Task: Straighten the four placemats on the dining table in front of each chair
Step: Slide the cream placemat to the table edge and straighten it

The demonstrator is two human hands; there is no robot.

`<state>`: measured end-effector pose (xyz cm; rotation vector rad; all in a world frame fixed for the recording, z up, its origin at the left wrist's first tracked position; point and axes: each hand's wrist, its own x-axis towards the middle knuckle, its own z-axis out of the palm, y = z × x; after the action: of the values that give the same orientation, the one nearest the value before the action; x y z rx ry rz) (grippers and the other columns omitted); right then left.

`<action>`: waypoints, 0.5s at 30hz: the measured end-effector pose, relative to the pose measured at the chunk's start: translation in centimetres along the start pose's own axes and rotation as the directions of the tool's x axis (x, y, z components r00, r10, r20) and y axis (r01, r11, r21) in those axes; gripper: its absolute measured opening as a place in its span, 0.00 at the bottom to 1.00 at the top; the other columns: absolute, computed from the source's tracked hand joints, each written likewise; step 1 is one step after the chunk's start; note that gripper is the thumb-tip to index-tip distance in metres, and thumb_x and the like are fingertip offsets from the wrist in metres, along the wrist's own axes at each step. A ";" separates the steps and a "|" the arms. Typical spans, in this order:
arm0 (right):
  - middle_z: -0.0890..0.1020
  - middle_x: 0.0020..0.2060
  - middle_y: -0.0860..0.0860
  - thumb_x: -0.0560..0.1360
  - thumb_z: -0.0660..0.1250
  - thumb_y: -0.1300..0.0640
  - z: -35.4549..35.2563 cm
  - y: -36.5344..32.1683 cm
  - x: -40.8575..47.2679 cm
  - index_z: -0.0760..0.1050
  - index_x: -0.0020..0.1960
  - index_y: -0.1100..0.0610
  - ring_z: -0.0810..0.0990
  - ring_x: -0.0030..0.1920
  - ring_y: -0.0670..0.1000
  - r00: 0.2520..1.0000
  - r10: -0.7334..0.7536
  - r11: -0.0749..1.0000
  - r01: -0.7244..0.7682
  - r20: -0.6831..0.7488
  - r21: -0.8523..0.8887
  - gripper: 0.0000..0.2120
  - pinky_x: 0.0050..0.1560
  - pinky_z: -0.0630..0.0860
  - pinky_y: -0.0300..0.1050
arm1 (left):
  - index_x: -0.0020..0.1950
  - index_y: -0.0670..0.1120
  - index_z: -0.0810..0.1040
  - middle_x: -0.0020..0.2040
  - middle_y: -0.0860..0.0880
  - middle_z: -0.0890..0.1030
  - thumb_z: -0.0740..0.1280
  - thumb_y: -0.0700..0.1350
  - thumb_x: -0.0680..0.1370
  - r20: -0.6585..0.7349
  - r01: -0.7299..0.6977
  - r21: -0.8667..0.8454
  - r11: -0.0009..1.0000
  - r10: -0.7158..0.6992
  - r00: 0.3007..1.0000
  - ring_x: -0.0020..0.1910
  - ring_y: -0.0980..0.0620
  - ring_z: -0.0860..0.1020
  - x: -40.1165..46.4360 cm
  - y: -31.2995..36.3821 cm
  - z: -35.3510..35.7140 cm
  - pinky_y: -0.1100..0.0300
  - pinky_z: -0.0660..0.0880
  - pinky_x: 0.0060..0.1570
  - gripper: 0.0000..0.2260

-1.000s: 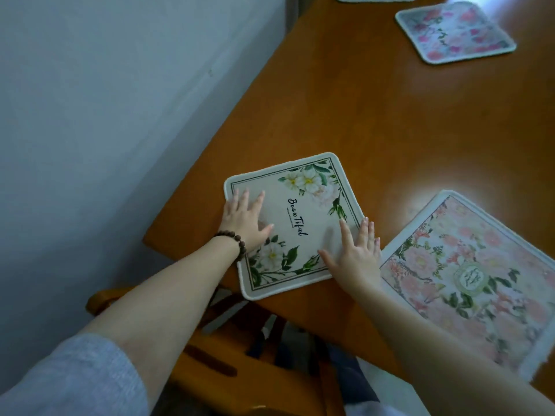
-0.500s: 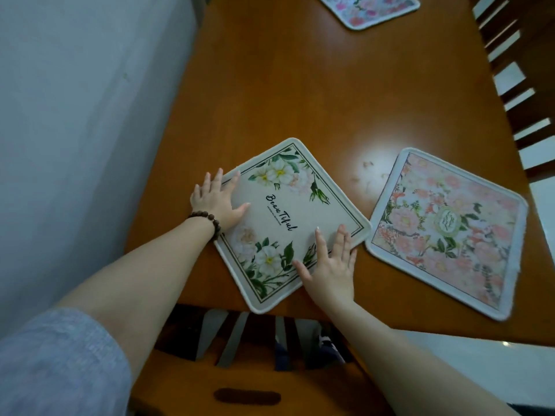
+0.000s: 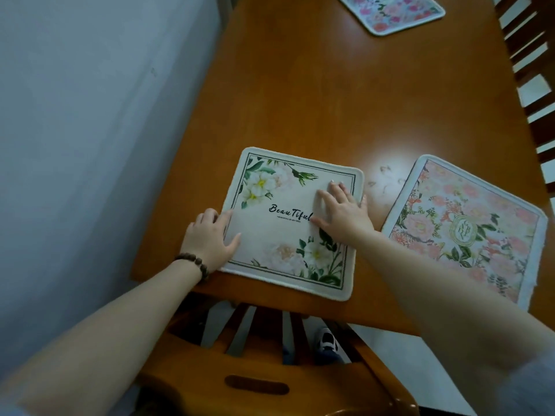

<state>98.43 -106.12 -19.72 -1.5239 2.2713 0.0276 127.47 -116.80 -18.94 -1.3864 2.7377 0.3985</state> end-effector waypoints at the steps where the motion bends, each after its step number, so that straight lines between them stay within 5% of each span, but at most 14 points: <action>1: 0.45 0.78 0.52 0.74 0.57 0.32 -0.4 0.1 0.2 0.50 0.76 0.45 0.39 0.76 0.53 1.000 -0.020 1.000 0.020 0.010 0.002 0.36 0.70 0.38 0.69 | 0.71 0.47 0.67 0.55 0.44 0.73 0.62 0.57 0.76 -0.019 -0.002 -0.015 1.000 0.002 1.000 0.51 0.46 0.72 -0.6 -0.1 0.0 0.52 0.70 0.48 0.26; 4: 0.40 0.77 0.52 0.74 0.56 0.32 -0.9 0.4 -0.7 0.48 0.77 0.44 0.35 0.75 0.53 0.996 0.057 0.995 -0.052 -0.070 0.080 0.37 0.71 0.37 0.62 | 0.72 0.47 0.66 0.59 0.43 0.73 0.62 0.56 0.76 -0.063 0.029 -0.050 0.998 -0.032 0.997 0.56 0.45 0.71 -1.0 -0.4 -0.1 0.50 0.69 0.52 0.27; 7: 0.37 0.77 0.54 0.73 0.57 0.31 0.0 0.3 -3.5 0.45 0.77 0.44 0.35 0.75 0.53 0.959 0.221 0.949 -0.169 -0.179 0.265 0.40 0.73 0.40 0.58 | 0.76 0.50 0.56 0.73 0.40 0.62 0.60 0.61 0.76 -0.003 0.090 -0.035 0.995 -0.090 0.996 0.71 0.42 0.60 0.2 -0.2 -0.1 0.44 0.61 0.67 0.32; 10: 0.36 0.76 0.57 0.71 0.59 0.30 2.0 -0.3 -6.1 0.42 0.77 0.44 0.34 0.75 0.55 0.946 0.297 0.915 -0.244 -0.127 0.322 0.43 0.73 0.38 0.56 | 0.78 0.55 0.44 0.78 0.42 0.47 0.55 0.66 0.76 0.147 0.121 -0.007 0.993 -0.119 0.982 0.76 0.45 0.45 2.3 0.2 0.4 0.45 0.47 0.72 0.36; 15: 0.40 0.77 0.58 0.70 0.56 0.27 3.4 -1.0 -6.3 0.40 0.77 0.45 0.36 0.76 0.56 0.949 0.307 0.925 -0.282 -0.065 0.256 0.45 0.72 0.35 0.54 | 0.77 0.56 0.40 0.78 0.46 0.42 0.55 0.68 0.75 0.214 0.108 -0.045 0.993 -0.096 0.972 0.76 0.48 0.40 5.1 1.1 0.7 0.45 0.40 0.73 0.38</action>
<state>102.43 -100.18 -20.56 -1.0728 2.4618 -0.2445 123.47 -119.98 -20.17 -1.4014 2.4926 0.5840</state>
